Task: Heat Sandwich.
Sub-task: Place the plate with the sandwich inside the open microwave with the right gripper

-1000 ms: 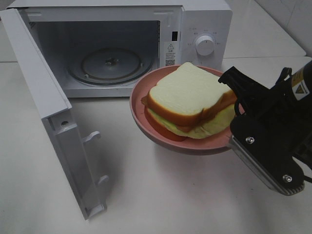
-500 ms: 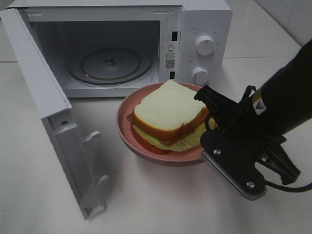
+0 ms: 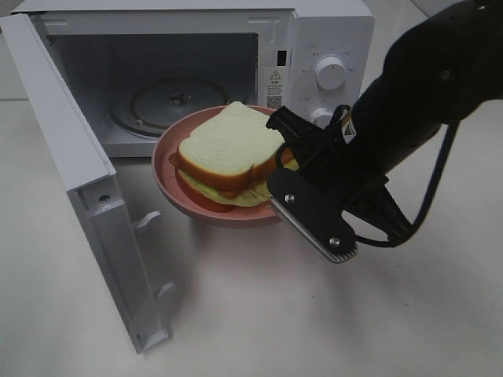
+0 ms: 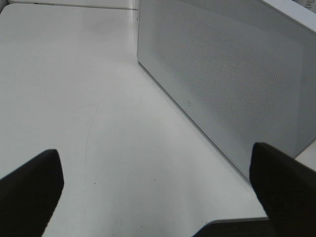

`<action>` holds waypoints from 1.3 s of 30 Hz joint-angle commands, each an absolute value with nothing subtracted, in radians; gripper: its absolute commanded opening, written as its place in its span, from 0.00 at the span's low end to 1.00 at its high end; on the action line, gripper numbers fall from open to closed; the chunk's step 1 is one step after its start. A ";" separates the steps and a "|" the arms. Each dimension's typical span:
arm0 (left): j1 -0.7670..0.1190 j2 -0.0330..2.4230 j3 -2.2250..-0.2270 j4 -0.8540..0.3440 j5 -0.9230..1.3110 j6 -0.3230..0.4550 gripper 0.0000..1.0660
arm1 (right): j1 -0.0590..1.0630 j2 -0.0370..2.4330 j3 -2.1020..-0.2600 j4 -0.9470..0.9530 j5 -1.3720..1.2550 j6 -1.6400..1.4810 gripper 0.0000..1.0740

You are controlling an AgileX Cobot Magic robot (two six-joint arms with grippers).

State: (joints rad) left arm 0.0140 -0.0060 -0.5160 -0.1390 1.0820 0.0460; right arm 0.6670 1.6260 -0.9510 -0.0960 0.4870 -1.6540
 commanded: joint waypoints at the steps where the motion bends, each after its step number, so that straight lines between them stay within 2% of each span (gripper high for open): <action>1: 0.011 -0.022 -0.514 -0.149 1.068 0.048 0.91 | 0.664 1.668 -1.006 -0.093 0.466 -1.671 0.00; 39: 0.011 -0.022 -0.514 -0.149 1.068 0.048 0.91 | 0.679 1.958 -1.371 -0.089 0.515 -1.639 0.00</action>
